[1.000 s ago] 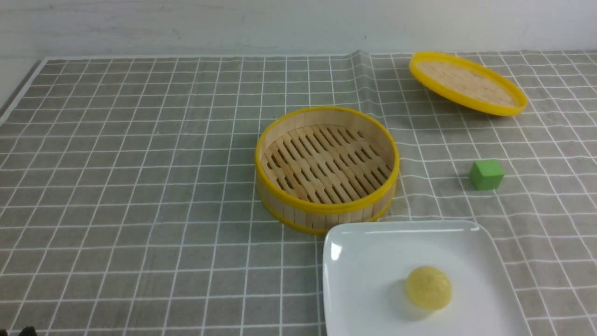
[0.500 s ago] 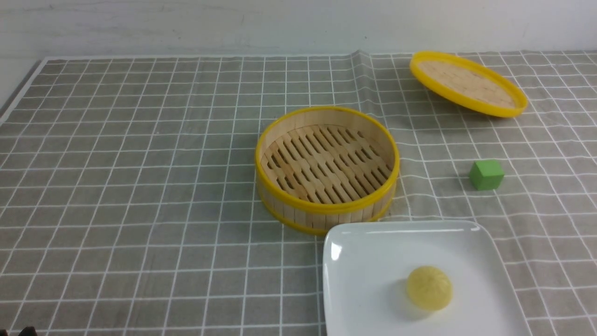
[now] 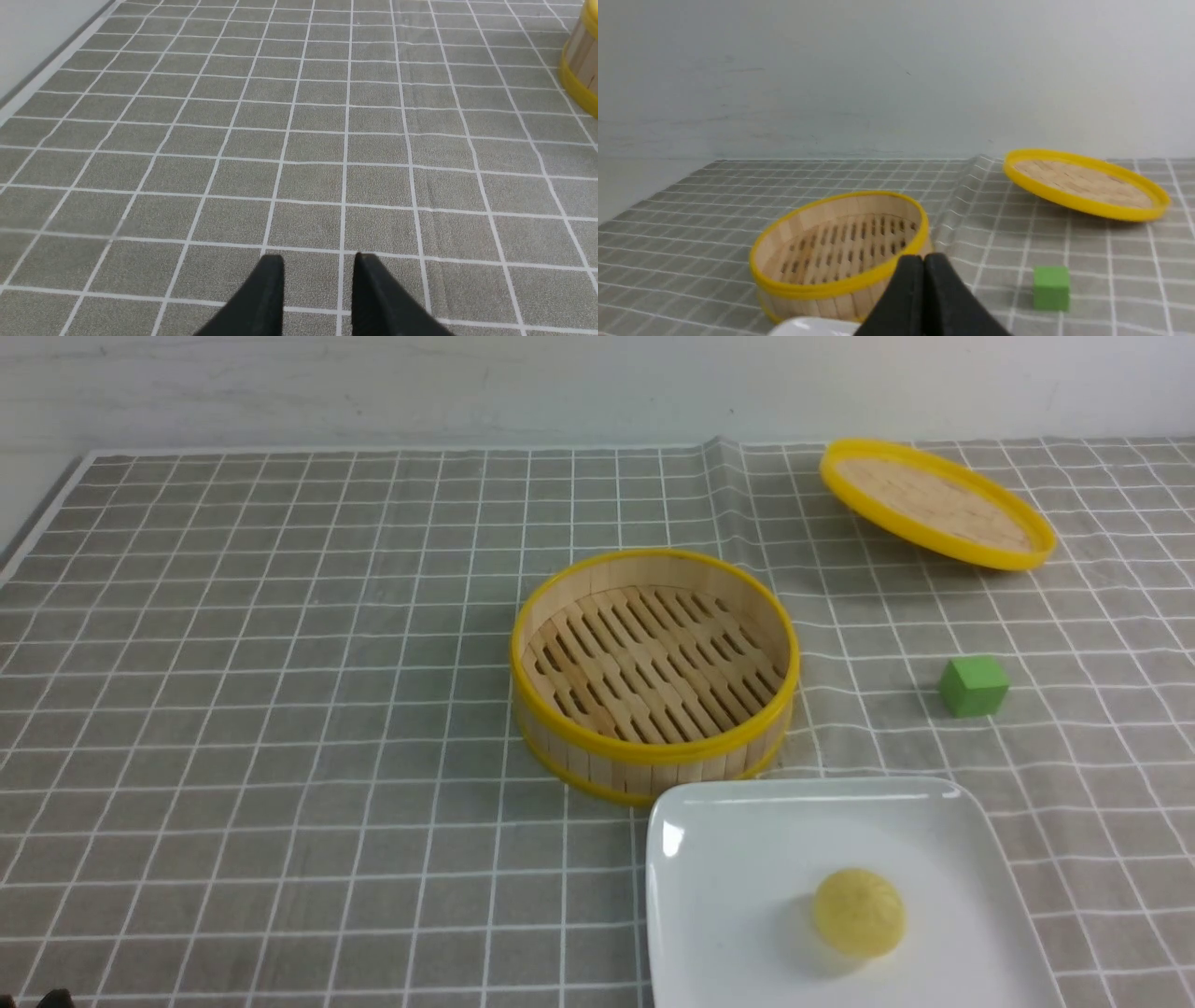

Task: Put the steamed buns into the plate on the grey tablecloth.

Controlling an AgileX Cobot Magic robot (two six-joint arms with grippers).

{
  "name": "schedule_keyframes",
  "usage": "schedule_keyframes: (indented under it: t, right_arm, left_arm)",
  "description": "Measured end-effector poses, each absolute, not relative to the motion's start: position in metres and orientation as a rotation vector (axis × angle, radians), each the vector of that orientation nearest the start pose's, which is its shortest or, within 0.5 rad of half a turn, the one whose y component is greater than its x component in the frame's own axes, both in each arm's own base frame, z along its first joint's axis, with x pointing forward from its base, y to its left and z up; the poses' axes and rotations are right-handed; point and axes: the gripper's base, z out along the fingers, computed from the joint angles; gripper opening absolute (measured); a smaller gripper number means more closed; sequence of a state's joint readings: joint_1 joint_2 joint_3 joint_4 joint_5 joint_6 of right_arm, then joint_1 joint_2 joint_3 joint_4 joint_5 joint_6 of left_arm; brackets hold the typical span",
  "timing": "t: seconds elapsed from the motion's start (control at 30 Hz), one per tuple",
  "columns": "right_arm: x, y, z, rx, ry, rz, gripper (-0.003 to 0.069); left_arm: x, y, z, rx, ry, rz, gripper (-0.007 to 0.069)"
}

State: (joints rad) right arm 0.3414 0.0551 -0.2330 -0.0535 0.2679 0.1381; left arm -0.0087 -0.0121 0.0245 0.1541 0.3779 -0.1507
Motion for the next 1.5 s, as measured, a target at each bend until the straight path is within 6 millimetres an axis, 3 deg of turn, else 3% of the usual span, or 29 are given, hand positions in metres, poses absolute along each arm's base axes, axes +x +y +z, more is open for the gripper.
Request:
schedule_keyframes:
  t: [0.23, 0.43, 1.03, 1.5]
  right_arm:
    - [0.047, 0.003, 0.211, -0.09, 1.779, 0.046, 0.001]
    - [0.05, 0.003, 0.177, 0.043, 1.917, 0.079, 0.0013]
    - [0.052, 0.0, 0.175, 0.184, 1.873, 0.105, 0.0032]
    - [0.052, 0.003, 0.175, 0.135, 1.878, 0.15, 0.0049]
  left_arm:
    - [0.052, 0.005, 0.172, -0.038, 1.869, 0.042, 0.0241]
    - [0.052, 0.005, 0.172, -0.038, 1.869, 0.042, 0.0241]
    - [0.052, 0.005, 0.172, -0.038, 1.869, 0.042, 0.0241]
    - [0.052, 0.005, 0.172, -0.038, 1.869, 0.042, 0.0241]
